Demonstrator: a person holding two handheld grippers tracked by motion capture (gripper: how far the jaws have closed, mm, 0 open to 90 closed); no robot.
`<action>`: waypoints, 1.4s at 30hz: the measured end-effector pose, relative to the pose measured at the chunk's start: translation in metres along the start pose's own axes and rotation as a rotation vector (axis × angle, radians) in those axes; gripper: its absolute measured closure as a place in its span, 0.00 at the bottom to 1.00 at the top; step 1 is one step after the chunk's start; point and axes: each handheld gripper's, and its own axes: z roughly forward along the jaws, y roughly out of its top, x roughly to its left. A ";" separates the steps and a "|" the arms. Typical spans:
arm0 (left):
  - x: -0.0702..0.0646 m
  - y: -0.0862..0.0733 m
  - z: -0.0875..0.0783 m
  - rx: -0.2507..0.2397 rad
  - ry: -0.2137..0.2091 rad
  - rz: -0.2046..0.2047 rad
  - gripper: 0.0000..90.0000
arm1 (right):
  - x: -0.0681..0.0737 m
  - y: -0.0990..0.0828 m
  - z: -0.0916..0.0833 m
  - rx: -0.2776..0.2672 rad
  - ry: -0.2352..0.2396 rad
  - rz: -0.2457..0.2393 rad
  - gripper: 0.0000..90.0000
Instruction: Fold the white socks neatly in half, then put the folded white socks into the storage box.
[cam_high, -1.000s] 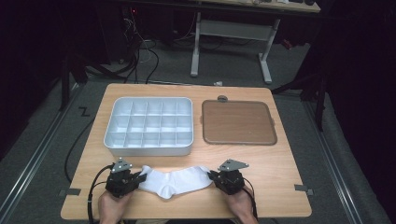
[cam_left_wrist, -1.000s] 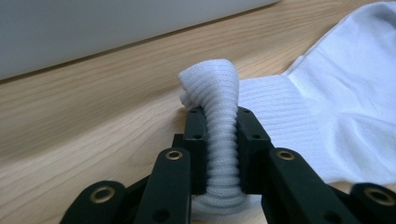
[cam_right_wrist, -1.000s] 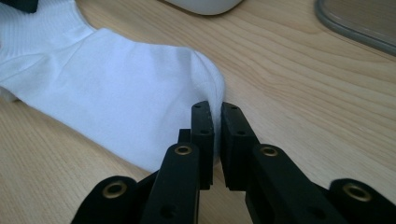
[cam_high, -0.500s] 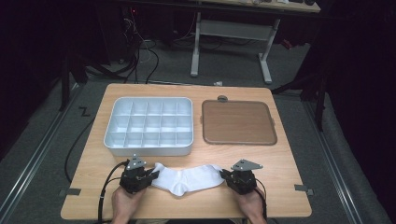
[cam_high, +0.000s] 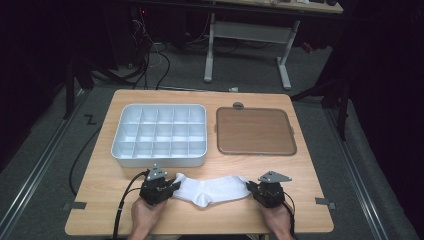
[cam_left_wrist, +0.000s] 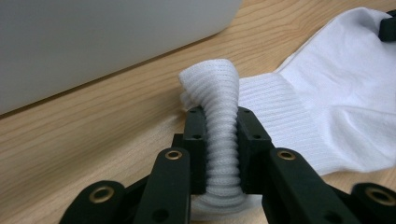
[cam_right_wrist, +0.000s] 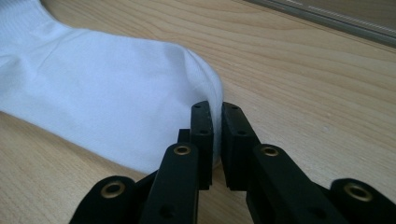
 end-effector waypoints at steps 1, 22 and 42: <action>0.000 0.000 0.001 -0.004 0.000 -0.001 0.85 | -0.001 0.000 0.000 0.000 -0.003 -0.002 0.94; 0.002 0.001 0.004 -0.030 0.037 0.027 0.83 | -0.003 0.000 -0.003 -0.025 -0.019 0.023 0.66; -0.001 0.007 -0.016 -0.057 0.133 0.008 0.52 | 0.058 0.030 -0.002 -0.085 0.183 -0.122 0.83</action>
